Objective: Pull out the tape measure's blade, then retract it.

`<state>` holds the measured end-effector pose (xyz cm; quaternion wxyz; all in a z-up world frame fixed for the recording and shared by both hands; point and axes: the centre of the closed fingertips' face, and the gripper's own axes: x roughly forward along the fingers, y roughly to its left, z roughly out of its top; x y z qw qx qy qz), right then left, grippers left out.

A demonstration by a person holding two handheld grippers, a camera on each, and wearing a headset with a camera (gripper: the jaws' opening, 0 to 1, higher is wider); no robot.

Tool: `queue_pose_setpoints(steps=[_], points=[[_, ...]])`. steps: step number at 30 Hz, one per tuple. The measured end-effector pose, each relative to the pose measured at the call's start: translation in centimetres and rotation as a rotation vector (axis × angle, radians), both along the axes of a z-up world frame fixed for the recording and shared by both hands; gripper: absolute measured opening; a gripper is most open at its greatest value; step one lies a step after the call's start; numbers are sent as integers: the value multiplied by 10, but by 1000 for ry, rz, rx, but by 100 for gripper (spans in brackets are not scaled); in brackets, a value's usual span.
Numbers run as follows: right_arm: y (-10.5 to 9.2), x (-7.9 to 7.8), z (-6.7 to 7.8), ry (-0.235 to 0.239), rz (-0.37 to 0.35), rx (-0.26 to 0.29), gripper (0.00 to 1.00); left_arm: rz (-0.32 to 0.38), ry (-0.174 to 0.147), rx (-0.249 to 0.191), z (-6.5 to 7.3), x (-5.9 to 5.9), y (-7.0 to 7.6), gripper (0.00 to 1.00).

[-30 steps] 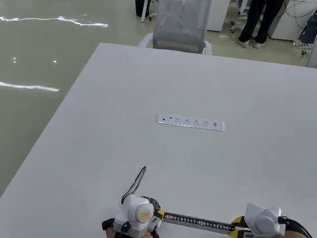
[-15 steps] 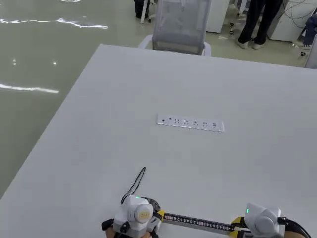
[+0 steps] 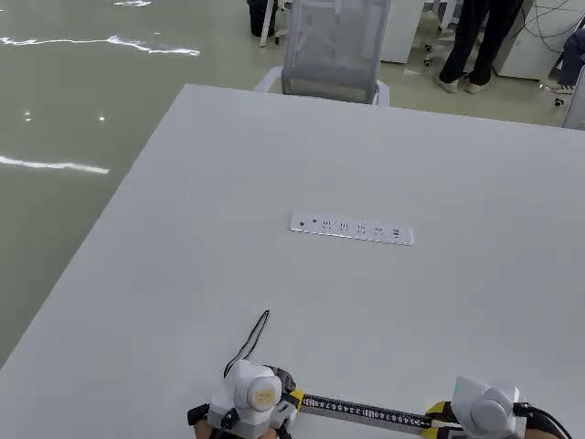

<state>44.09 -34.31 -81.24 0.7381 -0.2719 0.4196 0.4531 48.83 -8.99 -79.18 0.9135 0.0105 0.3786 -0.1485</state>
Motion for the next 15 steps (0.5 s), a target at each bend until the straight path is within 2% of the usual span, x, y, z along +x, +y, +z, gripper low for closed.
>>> queue_pose_setpoints(steps=[15], points=[[5, 0, 1, 8, 11, 2, 13, -2, 1, -3, 1, -1, 0, 61]])
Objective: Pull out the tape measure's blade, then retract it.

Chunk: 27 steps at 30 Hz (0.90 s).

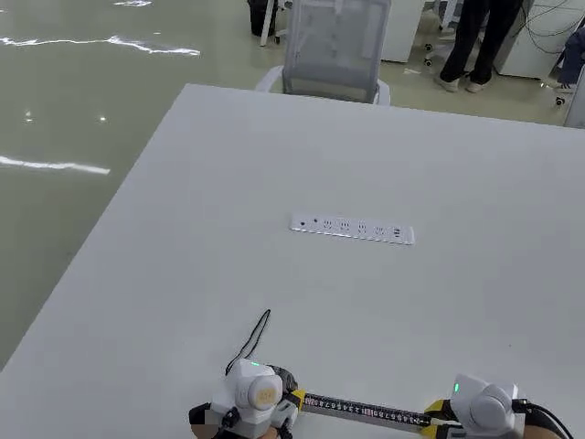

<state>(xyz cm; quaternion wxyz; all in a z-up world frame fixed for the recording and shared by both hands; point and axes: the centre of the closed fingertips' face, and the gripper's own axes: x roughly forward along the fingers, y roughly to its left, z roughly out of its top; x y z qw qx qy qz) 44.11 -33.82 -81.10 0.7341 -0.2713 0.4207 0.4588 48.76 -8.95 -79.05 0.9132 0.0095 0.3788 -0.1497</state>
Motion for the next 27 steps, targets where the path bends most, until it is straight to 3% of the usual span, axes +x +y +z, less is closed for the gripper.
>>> queue_pose_setpoints(steps=[27], points=[[8, 3, -1, 15, 28, 5, 13, 2, -2, -5, -1, 1, -1, 62]])
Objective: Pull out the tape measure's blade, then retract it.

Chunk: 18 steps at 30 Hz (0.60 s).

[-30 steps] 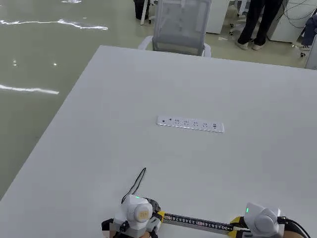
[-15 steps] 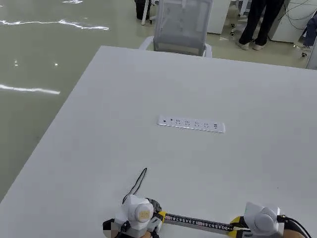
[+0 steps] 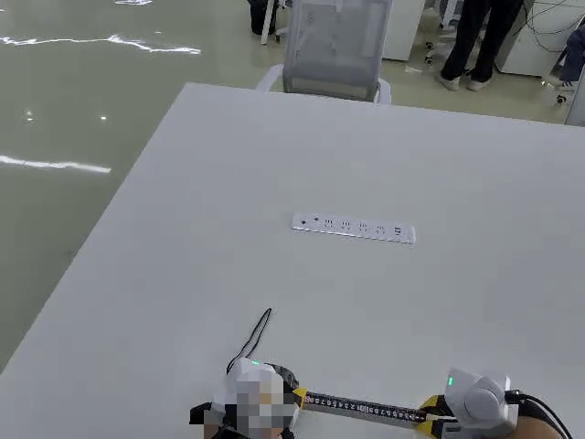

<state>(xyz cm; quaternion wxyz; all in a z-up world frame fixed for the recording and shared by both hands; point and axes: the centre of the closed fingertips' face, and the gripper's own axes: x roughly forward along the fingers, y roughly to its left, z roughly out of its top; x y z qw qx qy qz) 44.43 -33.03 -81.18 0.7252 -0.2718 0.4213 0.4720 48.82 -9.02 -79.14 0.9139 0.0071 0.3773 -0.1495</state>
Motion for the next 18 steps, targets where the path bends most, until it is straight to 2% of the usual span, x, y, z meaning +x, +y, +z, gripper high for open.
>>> queue_pose_setpoints(steps=[18], points=[[8, 4, -1, -6, 18, -5, 13, 4, -4, -2, 0, 0, 0, 62]])
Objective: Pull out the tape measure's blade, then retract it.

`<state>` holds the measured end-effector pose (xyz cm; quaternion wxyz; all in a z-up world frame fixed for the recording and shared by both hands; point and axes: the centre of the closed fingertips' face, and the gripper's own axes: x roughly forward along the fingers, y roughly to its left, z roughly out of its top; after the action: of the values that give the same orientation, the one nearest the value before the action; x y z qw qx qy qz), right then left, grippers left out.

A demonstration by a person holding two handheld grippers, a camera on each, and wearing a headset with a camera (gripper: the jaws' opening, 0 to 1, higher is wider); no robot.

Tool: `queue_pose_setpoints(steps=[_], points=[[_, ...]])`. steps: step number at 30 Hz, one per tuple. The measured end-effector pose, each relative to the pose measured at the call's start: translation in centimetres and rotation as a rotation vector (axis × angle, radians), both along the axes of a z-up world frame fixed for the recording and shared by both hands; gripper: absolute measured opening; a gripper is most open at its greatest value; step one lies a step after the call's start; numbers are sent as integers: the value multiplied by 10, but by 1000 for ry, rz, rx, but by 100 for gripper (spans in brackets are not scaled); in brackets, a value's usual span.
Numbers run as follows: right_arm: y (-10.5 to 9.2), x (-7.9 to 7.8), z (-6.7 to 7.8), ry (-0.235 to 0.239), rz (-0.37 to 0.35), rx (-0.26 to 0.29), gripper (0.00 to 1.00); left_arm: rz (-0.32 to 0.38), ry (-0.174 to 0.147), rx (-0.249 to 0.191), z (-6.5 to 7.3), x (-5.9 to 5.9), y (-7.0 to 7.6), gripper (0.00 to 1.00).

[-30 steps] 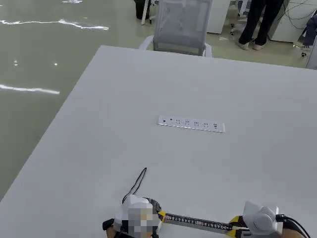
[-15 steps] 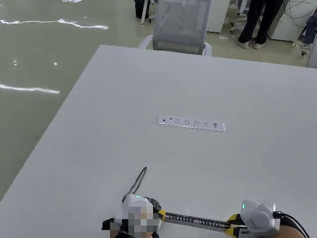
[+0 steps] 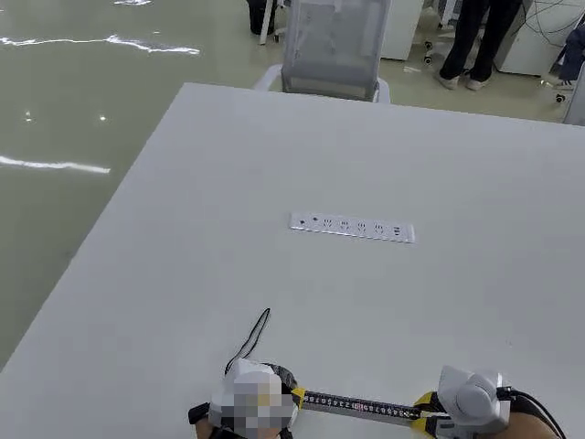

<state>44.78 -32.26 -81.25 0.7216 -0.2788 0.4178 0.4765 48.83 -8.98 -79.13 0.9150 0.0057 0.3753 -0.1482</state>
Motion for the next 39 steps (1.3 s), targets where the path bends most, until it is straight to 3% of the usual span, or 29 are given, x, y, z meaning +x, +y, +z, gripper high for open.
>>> queue_pose_setpoints(steps=[39], points=[[13, 1, 0, 1, -6, 18, 14, -7, 13, -7, -1, -1, -1, 62]])
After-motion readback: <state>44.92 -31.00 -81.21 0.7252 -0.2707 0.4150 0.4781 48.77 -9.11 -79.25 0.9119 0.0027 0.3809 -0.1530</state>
